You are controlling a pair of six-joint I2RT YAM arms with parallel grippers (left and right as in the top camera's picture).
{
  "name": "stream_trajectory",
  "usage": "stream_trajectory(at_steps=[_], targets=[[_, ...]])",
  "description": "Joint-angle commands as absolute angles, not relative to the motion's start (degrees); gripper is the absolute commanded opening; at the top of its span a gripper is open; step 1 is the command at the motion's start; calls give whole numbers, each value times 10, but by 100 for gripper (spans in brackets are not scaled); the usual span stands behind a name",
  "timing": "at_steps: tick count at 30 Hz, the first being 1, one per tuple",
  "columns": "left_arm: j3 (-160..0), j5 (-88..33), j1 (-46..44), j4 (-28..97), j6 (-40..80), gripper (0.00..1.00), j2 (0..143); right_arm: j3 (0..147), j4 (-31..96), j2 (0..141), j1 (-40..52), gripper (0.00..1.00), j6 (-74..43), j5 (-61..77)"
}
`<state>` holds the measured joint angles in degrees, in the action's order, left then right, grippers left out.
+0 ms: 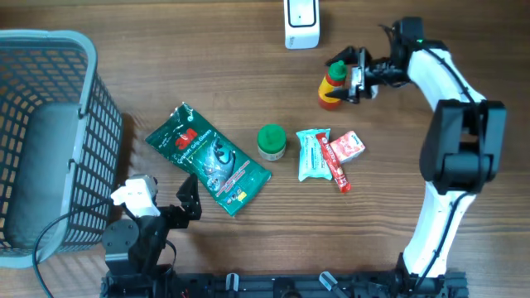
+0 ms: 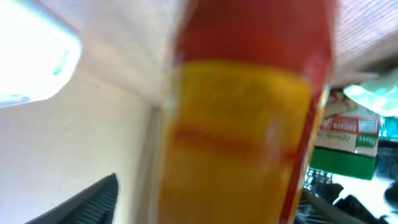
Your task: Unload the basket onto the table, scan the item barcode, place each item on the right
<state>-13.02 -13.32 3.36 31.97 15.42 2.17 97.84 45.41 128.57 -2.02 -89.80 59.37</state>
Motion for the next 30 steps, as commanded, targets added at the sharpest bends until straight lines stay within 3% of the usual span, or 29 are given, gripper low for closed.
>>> stream_trajectory(at_steps=[1, 4, 8, 9, 12, 13, 14, 16, 24, 28, 30], targets=[[-126, -130, 31, 318, 159, 100, 17, 978, 459, 1199, -39, 94, -801, 564], [-126, -130, 31, 318, 159, 100, 17, 978, 486, 1128, -42, 98, -708, 534], [-126, -130, 31, 318, 159, 100, 17, 978, 503, 1037, -37, 99, -552, 378], [-126, -130, 31, 318, 159, 100, 17, 978, 504, 1007, -30, 100, -431, 307], [-126, -130, 31, 318, 159, 100, 17, 978, 539, 979, 3, 100, -226, 179], [-126, -130, 31, 318, 159, 100, 17, 978, 549, 979, 18, 92, -180, 137], [-126, -130, 31, 318, 159, 100, 17, 978, 552, 980, 28, 90, -164, 108], [-126, -130, 31, 318, 159, 100, 17, 978, 552, 981, 48, 100, -176, 73], [-126, -130, 31, 318, 159, 100, 17, 978, 503, 1031, 135, 100, -117, -22], [-126, -130, 31, 318, 159, 100, 17, 978, 491, 1089, 162, 98, -132, -96], [-126, -130, 31, 318, 159, 100, 17, 978, 487, 1110, 162, 88, -149, -106]])
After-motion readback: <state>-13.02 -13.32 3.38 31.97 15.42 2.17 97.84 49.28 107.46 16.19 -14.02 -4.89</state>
